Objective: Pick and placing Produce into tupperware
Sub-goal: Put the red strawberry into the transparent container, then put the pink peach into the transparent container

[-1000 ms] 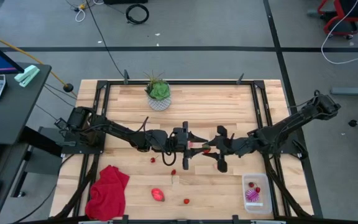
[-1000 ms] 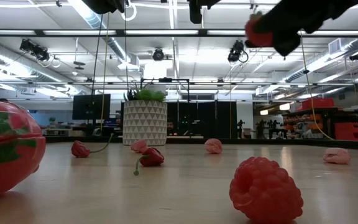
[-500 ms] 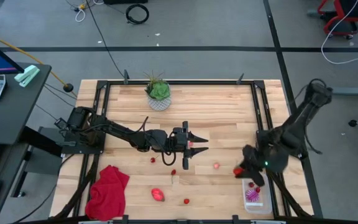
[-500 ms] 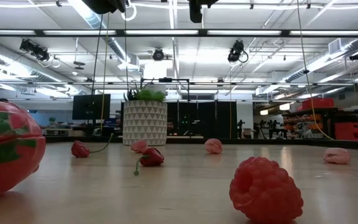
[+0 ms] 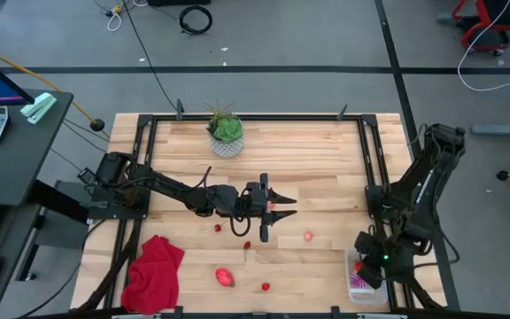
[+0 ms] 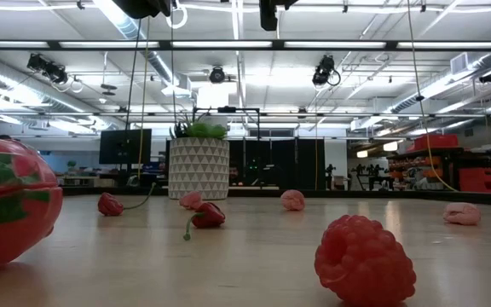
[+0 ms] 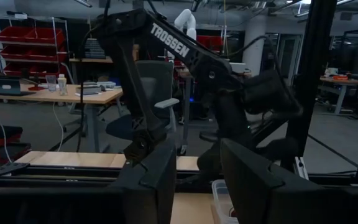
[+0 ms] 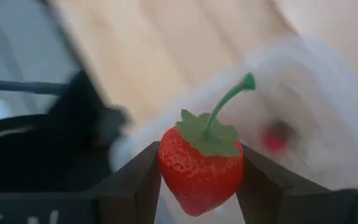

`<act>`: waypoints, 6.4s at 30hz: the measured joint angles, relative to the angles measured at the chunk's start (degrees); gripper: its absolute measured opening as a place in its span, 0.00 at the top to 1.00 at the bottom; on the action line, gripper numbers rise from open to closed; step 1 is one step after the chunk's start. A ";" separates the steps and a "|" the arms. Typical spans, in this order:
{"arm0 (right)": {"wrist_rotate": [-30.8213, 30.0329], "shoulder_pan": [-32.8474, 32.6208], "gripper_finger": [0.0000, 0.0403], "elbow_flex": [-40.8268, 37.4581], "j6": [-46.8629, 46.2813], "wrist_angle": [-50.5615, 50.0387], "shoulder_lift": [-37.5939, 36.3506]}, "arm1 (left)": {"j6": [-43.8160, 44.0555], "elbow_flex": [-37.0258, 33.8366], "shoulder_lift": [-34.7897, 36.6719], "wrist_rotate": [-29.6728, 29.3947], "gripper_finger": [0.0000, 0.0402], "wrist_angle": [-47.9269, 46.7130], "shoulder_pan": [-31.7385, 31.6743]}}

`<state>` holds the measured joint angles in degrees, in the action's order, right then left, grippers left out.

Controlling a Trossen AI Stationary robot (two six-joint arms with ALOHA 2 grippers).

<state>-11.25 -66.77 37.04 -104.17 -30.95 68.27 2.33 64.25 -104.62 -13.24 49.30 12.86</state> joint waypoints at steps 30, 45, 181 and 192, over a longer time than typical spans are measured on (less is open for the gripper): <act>2.82 -0.10 0.36 -0.02 1.14 -0.32 -7.99 | -0.13 0.00 0.00 -0.01 0.68 0.02 -0.26; -10.25 1.81 0.38 -0.02 11.37 -0.24 -4.62 | -0.02 0.04 4.02 -0.03 0.68 -11.40 0.77; -10.65 54.41 0.35 0.00 83.68 45.12 22.14 | 3.94 0.00 11.37 -12.72 0.73 -35.81 4.94; -10.03 56.99 0.36 0.00 77.40 53.17 30.79 | 3.85 0.00 11.37 -12.73 0.73 -35.81 4.94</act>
<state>-21.28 -9.78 37.04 -26.77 22.22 99.06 6.17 64.25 -93.25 -25.98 13.48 17.80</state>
